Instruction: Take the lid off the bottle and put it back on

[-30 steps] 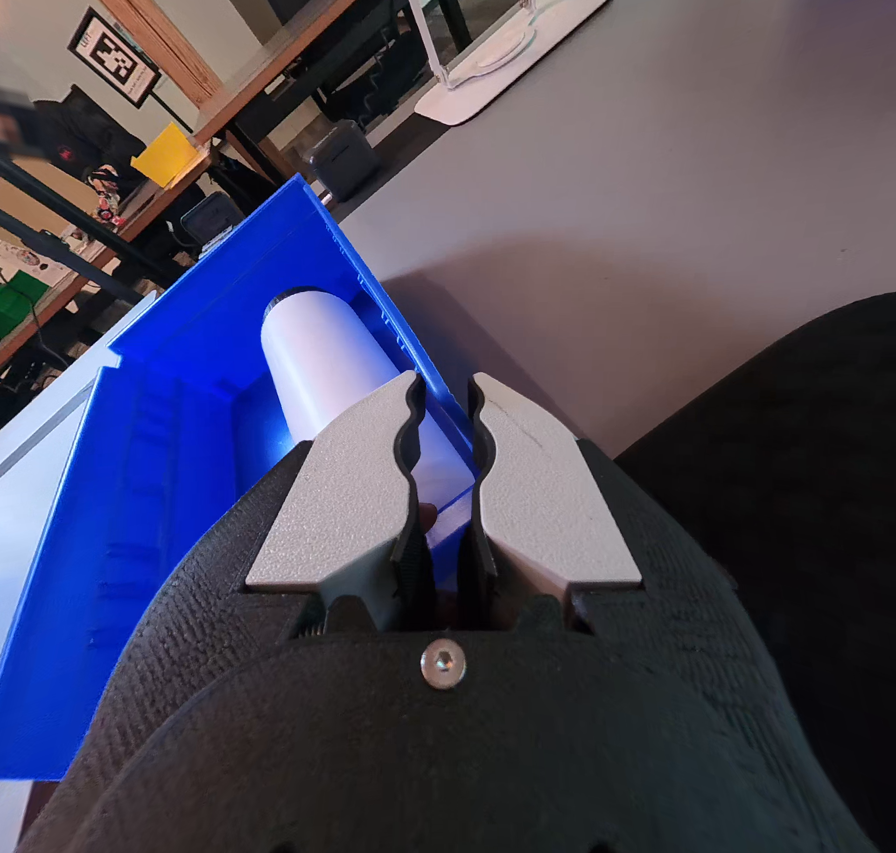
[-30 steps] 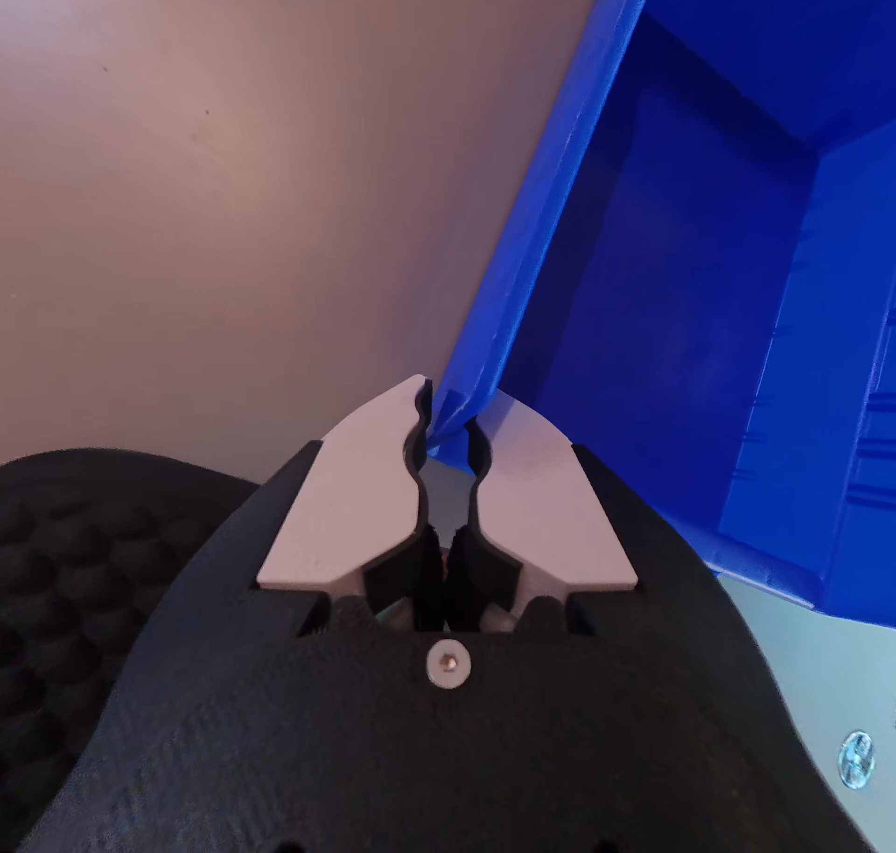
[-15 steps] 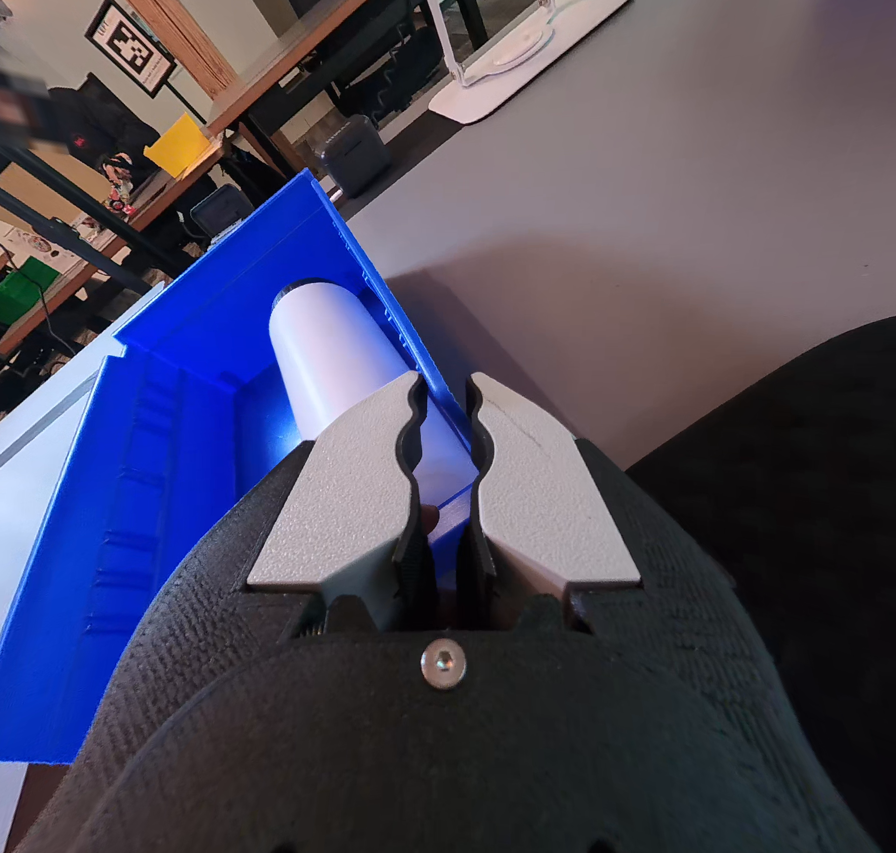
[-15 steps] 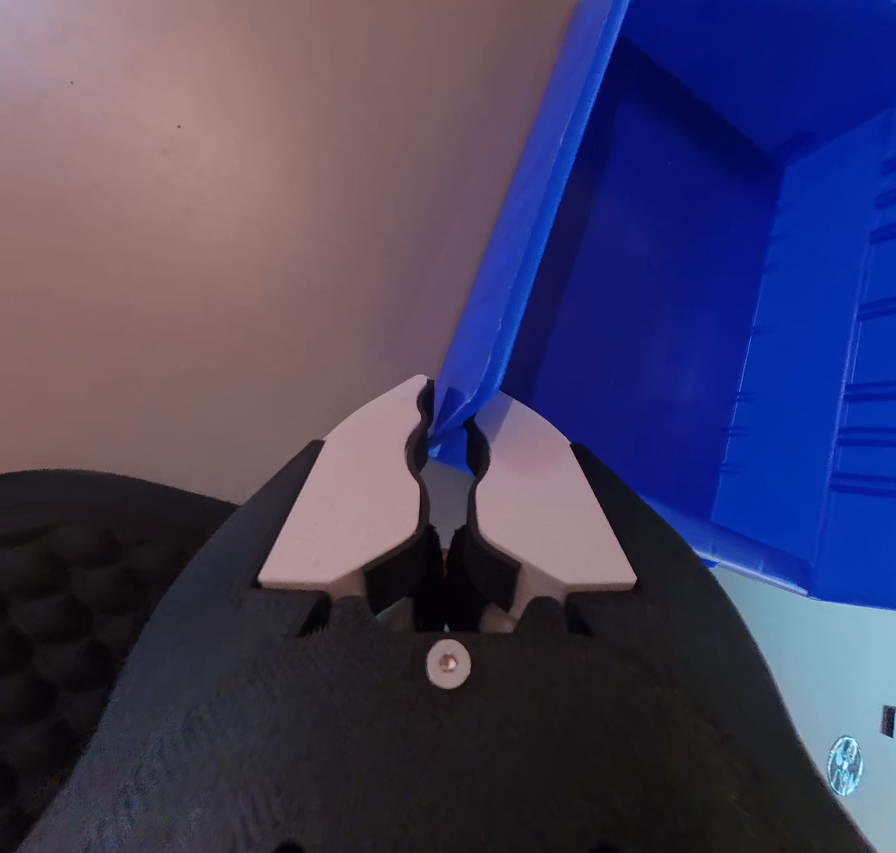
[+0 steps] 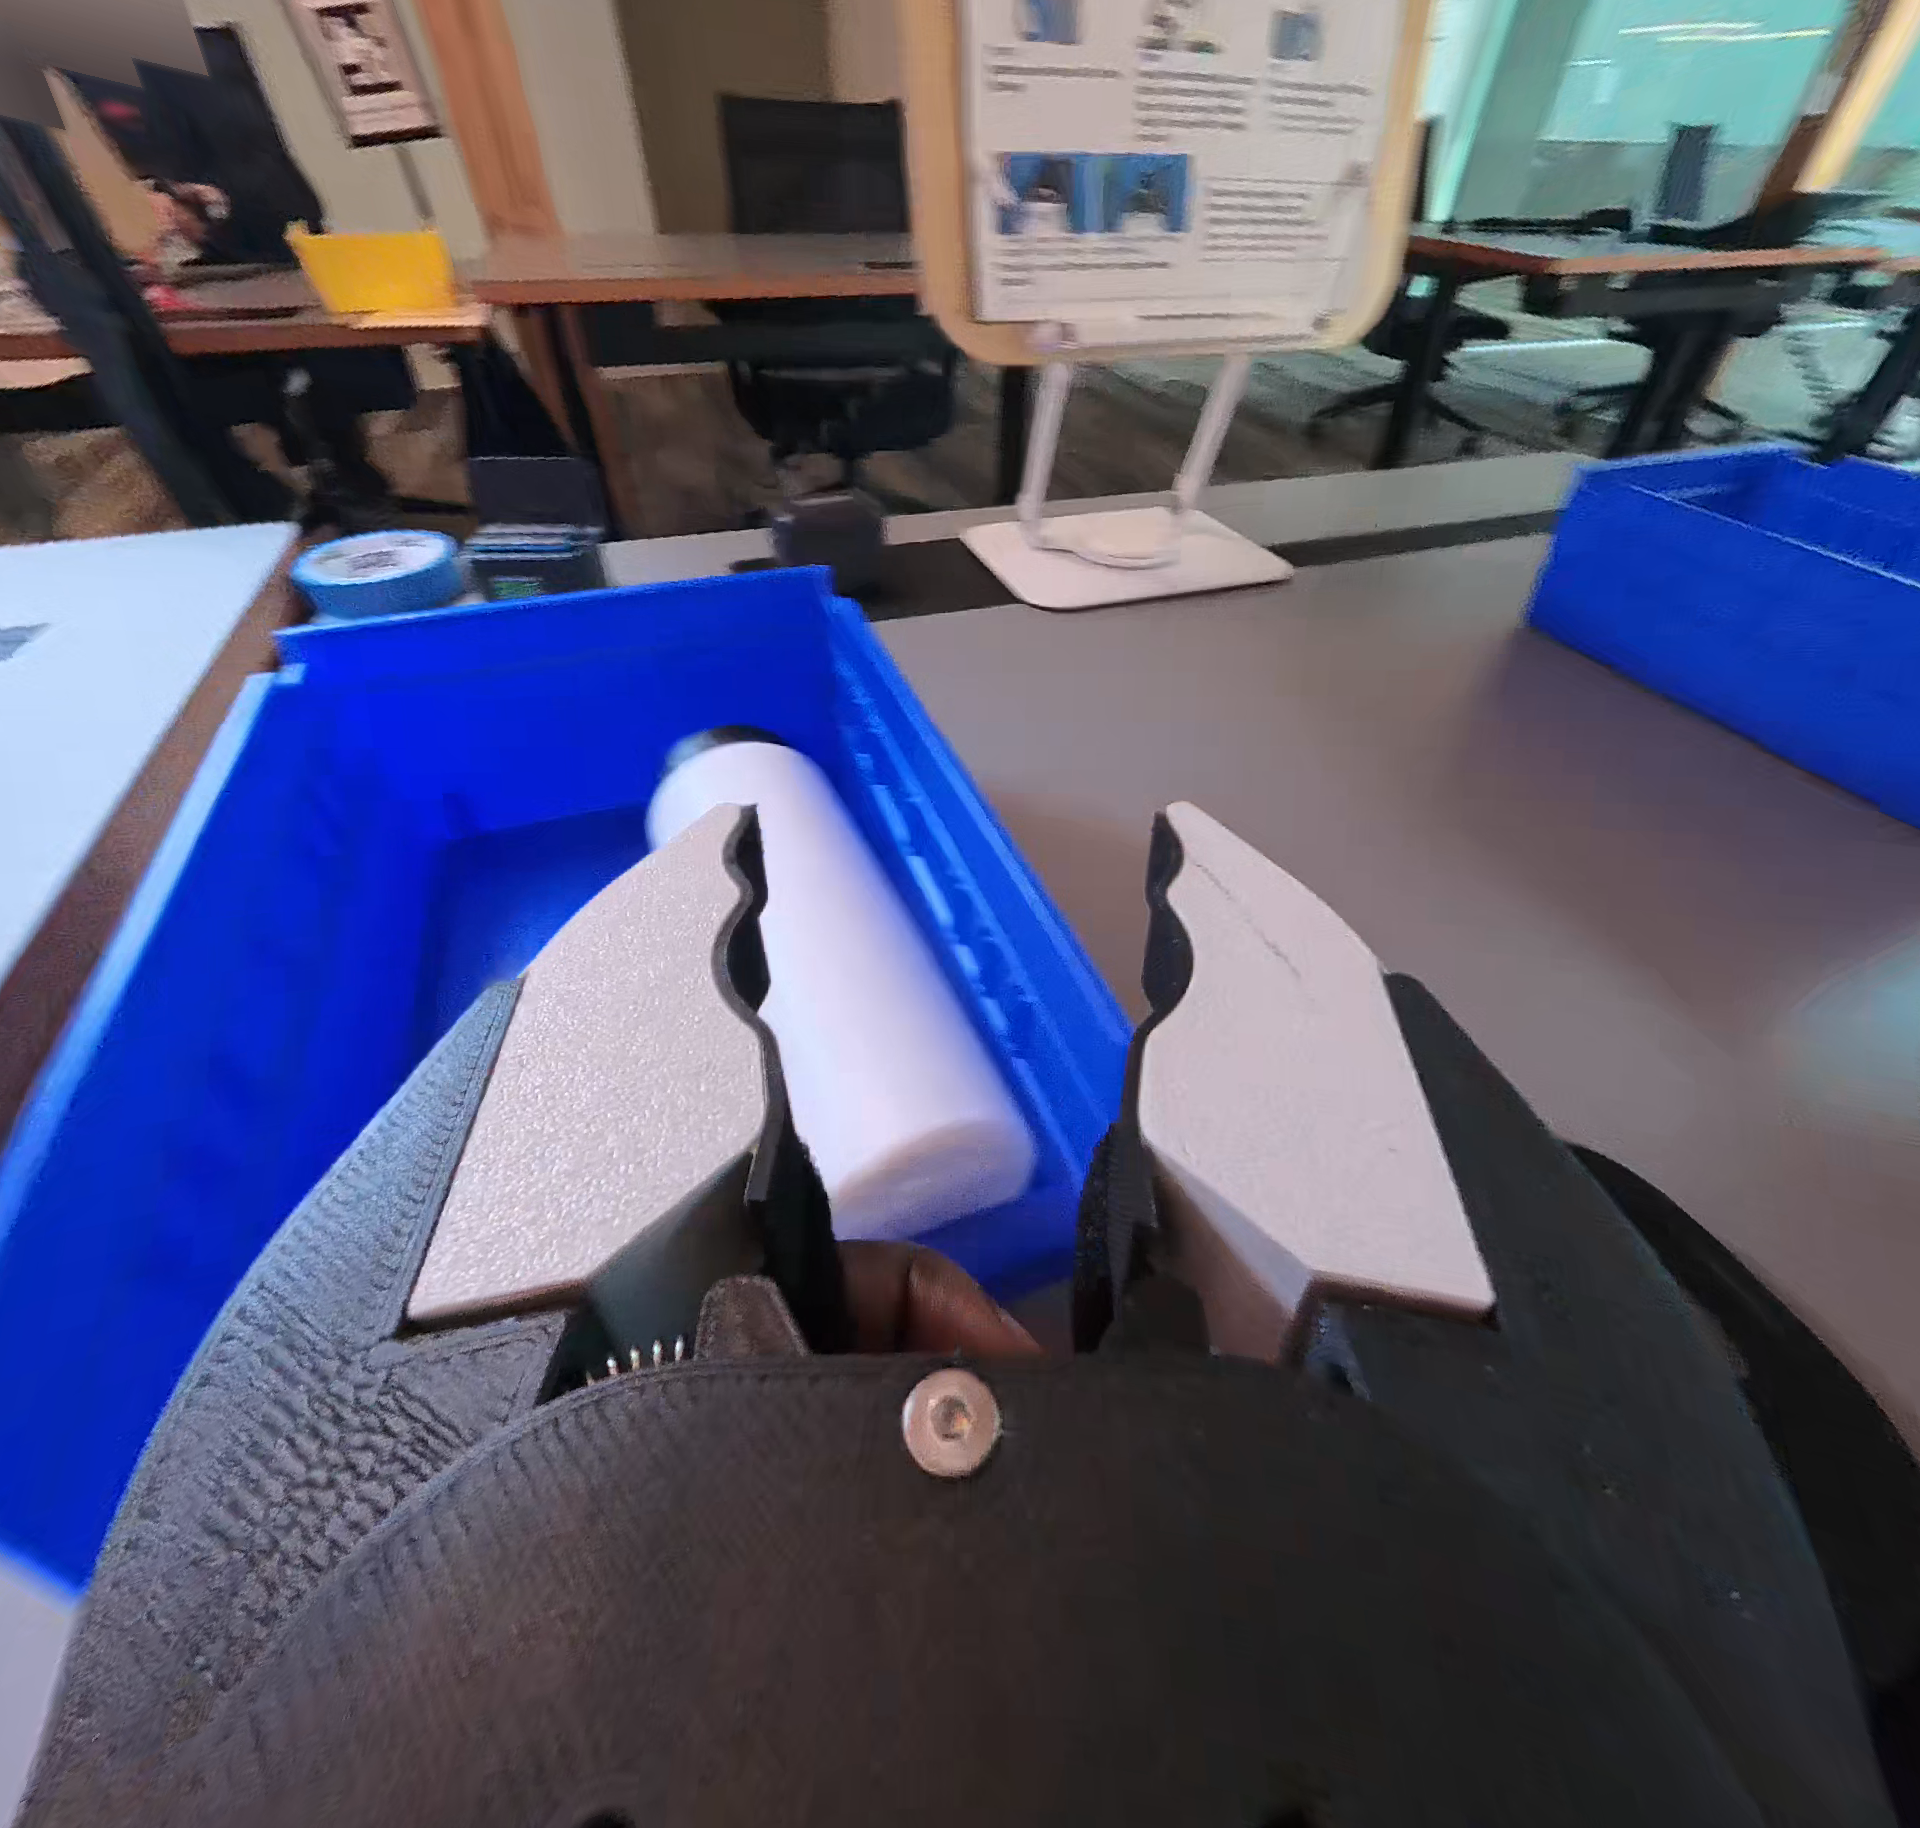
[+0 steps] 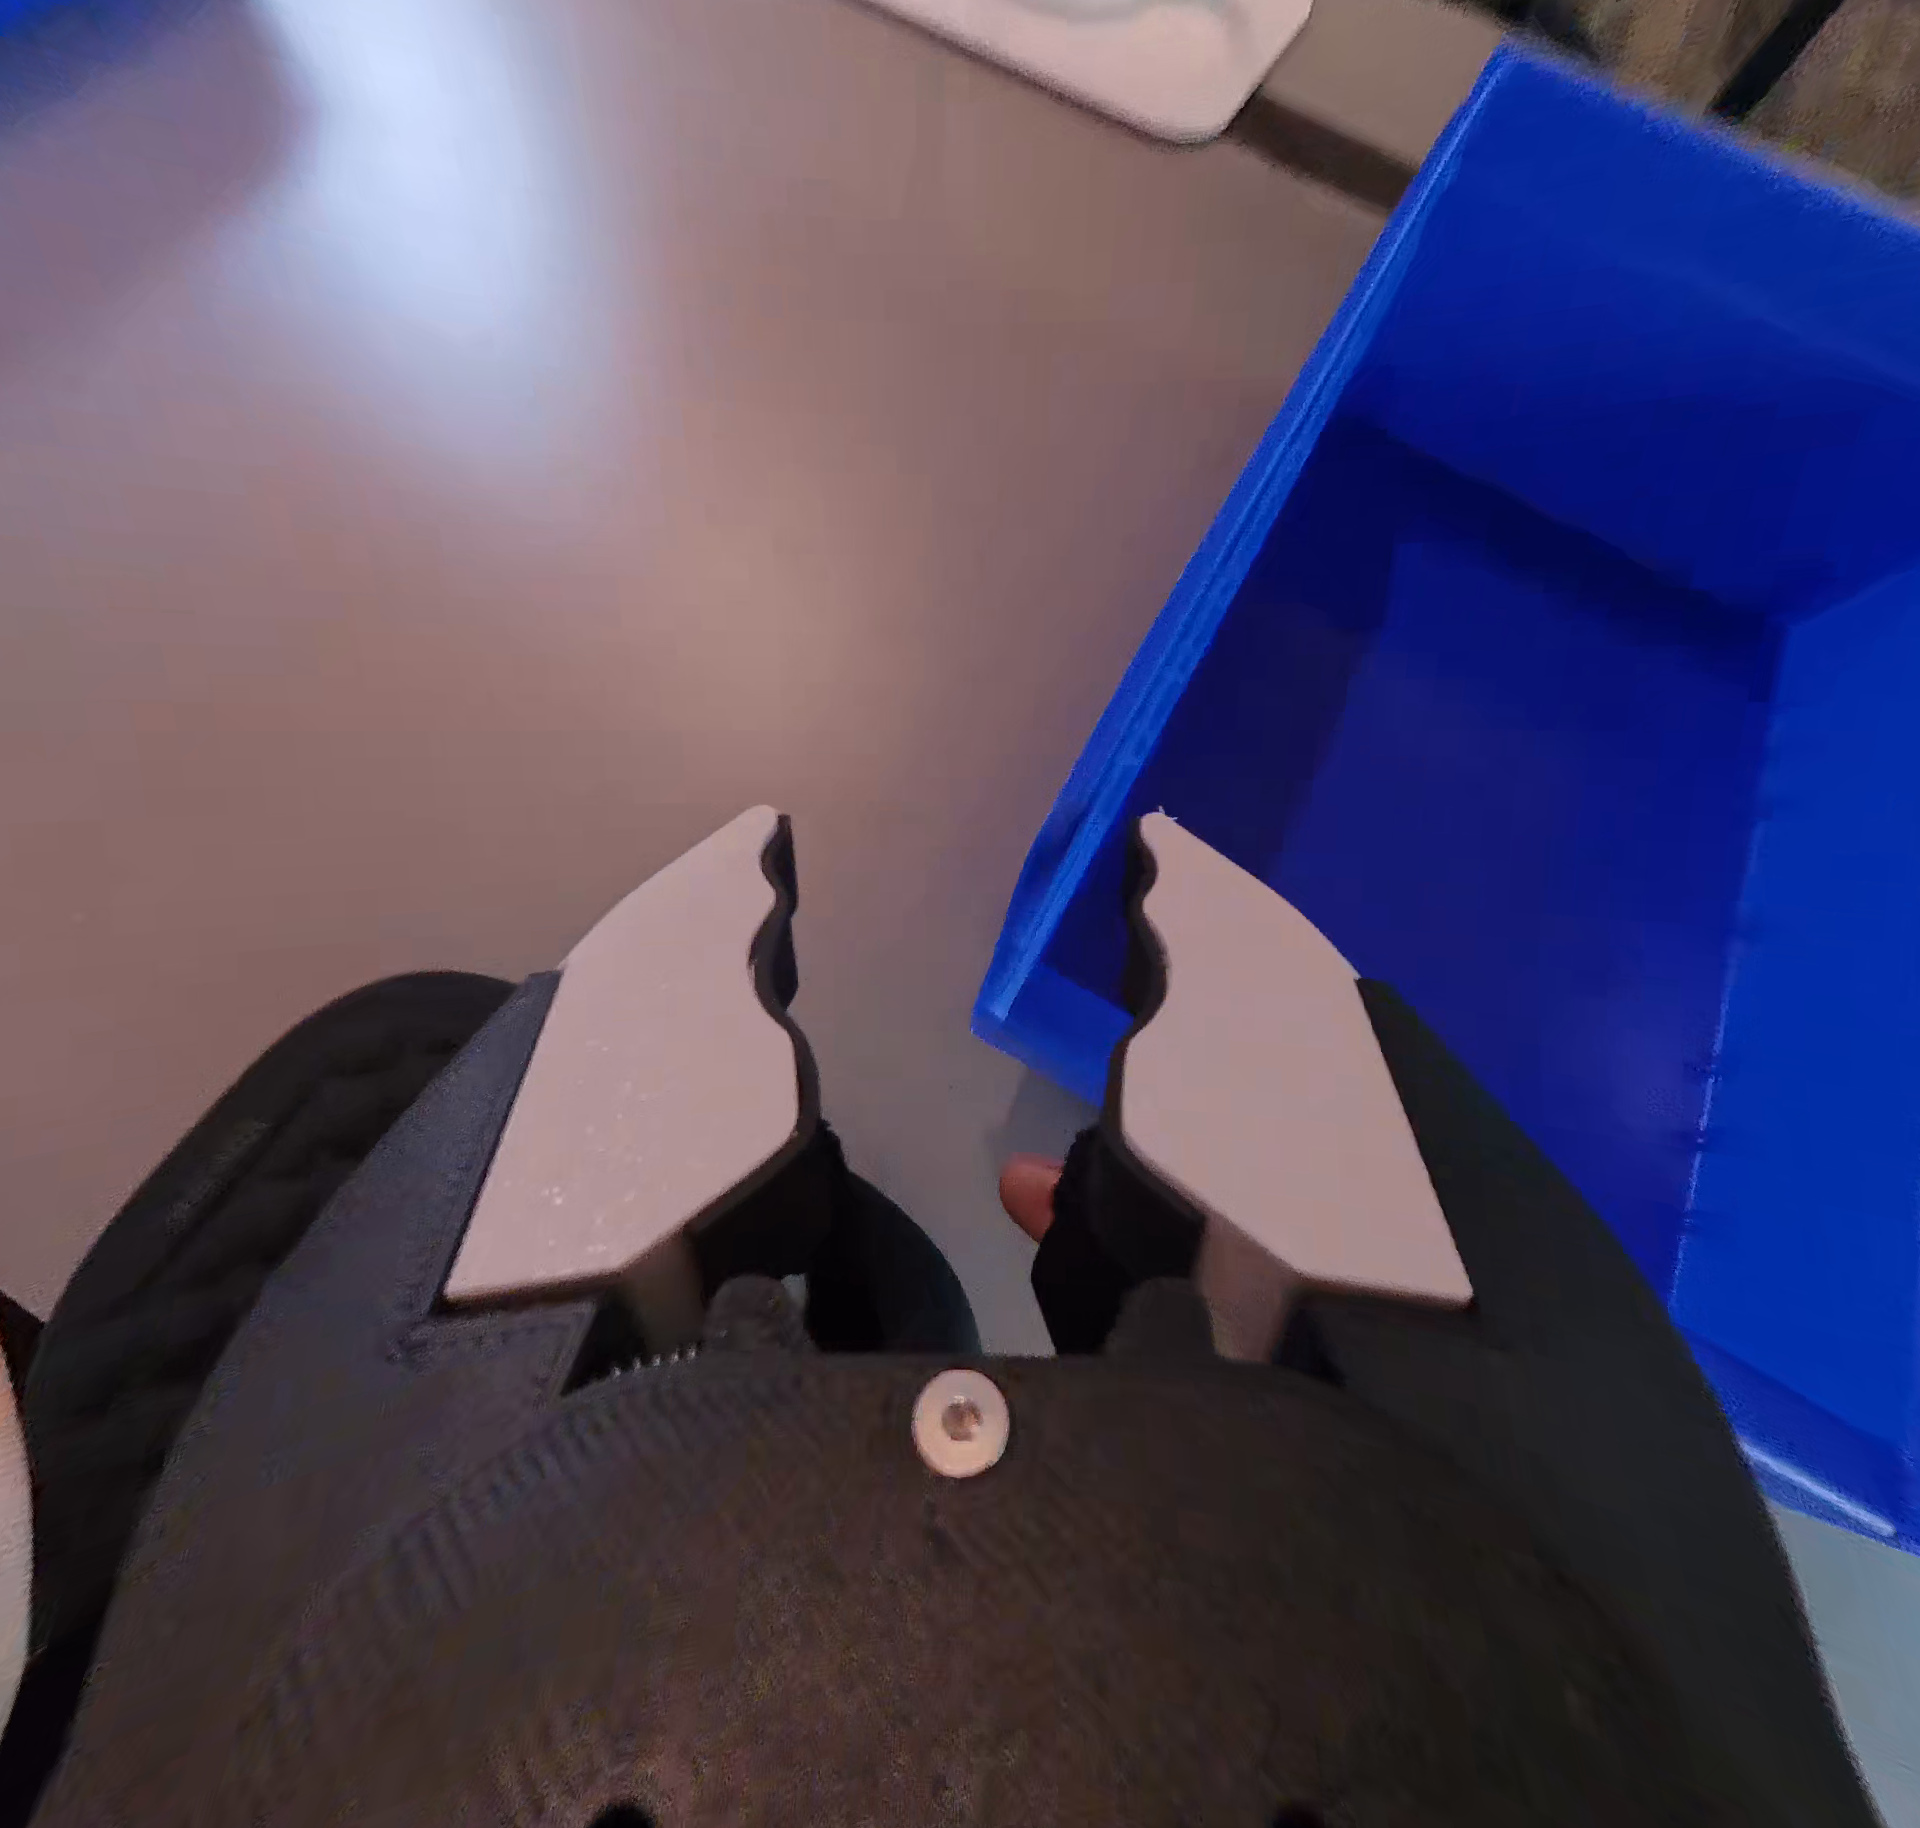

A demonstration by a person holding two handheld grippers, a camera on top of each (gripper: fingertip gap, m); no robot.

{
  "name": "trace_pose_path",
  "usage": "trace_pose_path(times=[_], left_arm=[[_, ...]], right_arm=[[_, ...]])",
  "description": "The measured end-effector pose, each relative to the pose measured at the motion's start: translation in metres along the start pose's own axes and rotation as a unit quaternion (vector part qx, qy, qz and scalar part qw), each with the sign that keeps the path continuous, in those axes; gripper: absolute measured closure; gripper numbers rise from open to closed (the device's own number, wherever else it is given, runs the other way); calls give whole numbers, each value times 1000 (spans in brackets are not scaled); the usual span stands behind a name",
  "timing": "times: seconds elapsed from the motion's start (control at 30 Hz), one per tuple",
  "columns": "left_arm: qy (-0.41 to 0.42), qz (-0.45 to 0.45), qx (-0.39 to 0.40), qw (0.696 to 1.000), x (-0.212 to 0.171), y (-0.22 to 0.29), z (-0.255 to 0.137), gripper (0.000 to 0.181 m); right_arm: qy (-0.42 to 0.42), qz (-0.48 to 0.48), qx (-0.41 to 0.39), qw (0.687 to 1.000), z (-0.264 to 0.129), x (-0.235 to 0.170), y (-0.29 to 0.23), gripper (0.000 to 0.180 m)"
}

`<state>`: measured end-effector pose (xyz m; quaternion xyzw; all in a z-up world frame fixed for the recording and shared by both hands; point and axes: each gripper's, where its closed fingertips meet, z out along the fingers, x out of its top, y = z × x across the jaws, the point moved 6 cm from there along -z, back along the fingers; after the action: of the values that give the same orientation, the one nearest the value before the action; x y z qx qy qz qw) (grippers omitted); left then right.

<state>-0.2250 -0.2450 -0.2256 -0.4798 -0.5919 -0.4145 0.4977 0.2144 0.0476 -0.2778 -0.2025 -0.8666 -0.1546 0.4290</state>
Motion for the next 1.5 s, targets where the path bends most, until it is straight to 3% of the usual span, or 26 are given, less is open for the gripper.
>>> trace_pose_path(times=[0.1,0.2,0.33,0.6,0.7,0.93,1.07,1.13,1.2,1.37,1.5], left_arm=[[-43,-13,45,998,10,-34,7,107],[-149,-59,26,987,1,-60,39,99],[-271,-131,-16,953,-11,-84,91,99],[-470,-119,-39,874,-44,-97,149,89],[-505,-112,-56,854,-57,-88,155,91],[-532,-88,-59,840,-68,-81,151,93],[-549,27,-50,834,-66,-81,147,95],[-521,74,-36,850,-54,-83,143,95],[-455,80,-19,886,-27,-88,136,95],[-182,96,-7,979,67,-81,93,95],[48,71,-81,993,125,-25,47,95]], right_arm=[[53,4,-11,999,-13,10,4,114],[72,6,-22,997,-19,13,6,113],[72,-12,-37,997,-22,15,5,113],[89,-24,-61,994,-29,15,10,118],[86,-20,-71,994,-30,12,16,119],[80,-22,-81,993,-27,8,18,120],[76,-24,-81,993,-25,8,17,120],[74,-29,-90,993,-28,8,18,121],[82,-30,-97,992,-32,9,19,123],[116,-27,-73,990,-30,17,12,125],[137,-42,-29,989,-20,29,-8,126]])
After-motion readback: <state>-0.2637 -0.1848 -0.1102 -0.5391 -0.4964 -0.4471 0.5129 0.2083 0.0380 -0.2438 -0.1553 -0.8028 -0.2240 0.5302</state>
